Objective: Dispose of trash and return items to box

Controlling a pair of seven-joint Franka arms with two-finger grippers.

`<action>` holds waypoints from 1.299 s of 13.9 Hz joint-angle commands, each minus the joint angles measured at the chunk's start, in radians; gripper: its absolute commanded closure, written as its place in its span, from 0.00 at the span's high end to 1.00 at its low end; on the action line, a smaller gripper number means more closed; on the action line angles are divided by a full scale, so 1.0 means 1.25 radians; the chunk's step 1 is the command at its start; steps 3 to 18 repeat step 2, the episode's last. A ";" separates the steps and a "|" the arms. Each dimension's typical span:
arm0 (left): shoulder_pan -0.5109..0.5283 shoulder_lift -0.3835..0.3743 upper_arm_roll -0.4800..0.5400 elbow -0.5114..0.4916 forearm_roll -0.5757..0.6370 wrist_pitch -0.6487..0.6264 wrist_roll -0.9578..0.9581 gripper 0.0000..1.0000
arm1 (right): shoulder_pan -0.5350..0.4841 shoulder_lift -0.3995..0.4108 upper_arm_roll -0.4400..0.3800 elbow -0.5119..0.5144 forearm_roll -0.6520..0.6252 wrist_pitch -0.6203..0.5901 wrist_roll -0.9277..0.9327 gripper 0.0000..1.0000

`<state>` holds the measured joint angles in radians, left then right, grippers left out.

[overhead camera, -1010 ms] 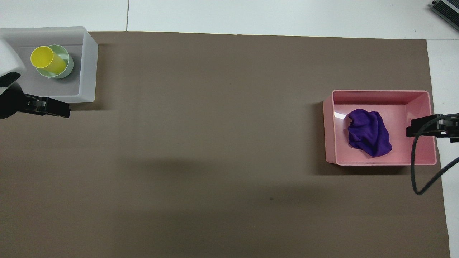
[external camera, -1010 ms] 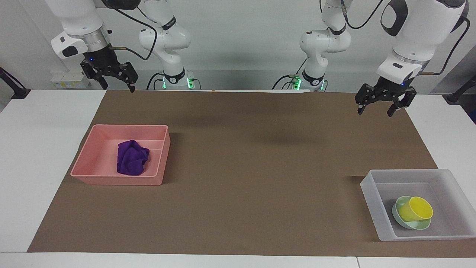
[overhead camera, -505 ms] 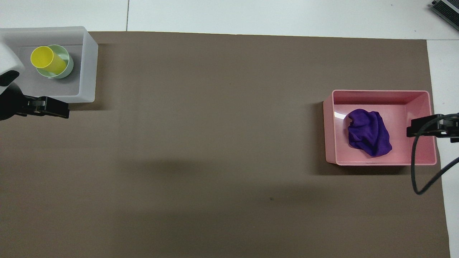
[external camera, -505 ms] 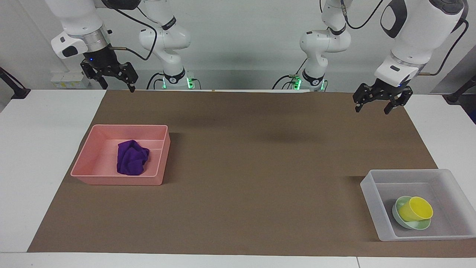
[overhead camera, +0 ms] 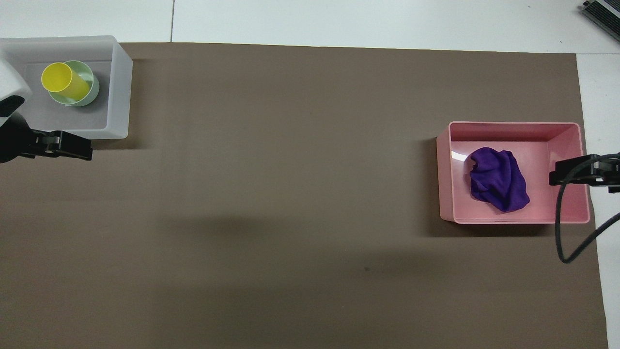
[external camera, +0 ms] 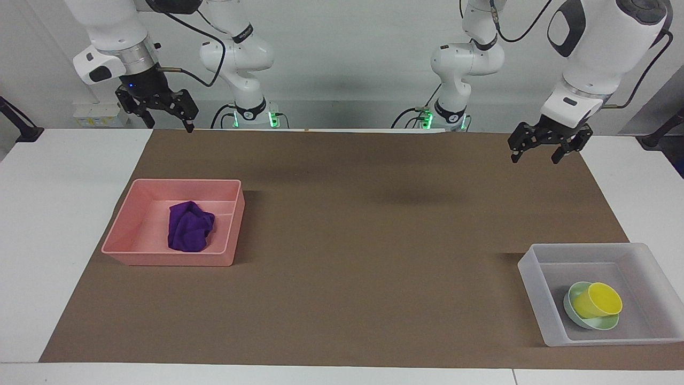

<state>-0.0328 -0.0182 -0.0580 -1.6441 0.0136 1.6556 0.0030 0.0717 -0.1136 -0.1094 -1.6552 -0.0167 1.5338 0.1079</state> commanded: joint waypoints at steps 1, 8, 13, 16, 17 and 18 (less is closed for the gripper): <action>0.003 -0.025 0.001 -0.030 0.004 0.009 -0.009 1.00 | -0.008 -0.017 0.002 -0.020 -0.004 0.001 -0.020 1.00; 0.003 -0.025 0.001 -0.030 0.004 0.009 -0.009 1.00 | -0.008 -0.017 0.003 -0.020 -0.004 0.001 -0.020 1.00; 0.003 -0.025 0.001 -0.030 0.004 0.009 -0.009 1.00 | -0.008 -0.017 0.003 -0.020 -0.004 0.001 -0.020 1.00; 0.003 -0.025 0.001 -0.030 0.004 0.009 -0.009 1.00 | -0.008 -0.017 0.003 -0.020 -0.004 0.001 -0.020 1.00; 0.003 -0.025 0.001 -0.030 0.004 0.009 -0.009 1.00 | -0.008 -0.017 0.003 -0.020 -0.004 0.001 -0.020 1.00; 0.003 -0.025 0.001 -0.030 0.004 0.009 -0.009 1.00 | -0.008 -0.017 0.003 -0.020 -0.004 0.001 -0.020 1.00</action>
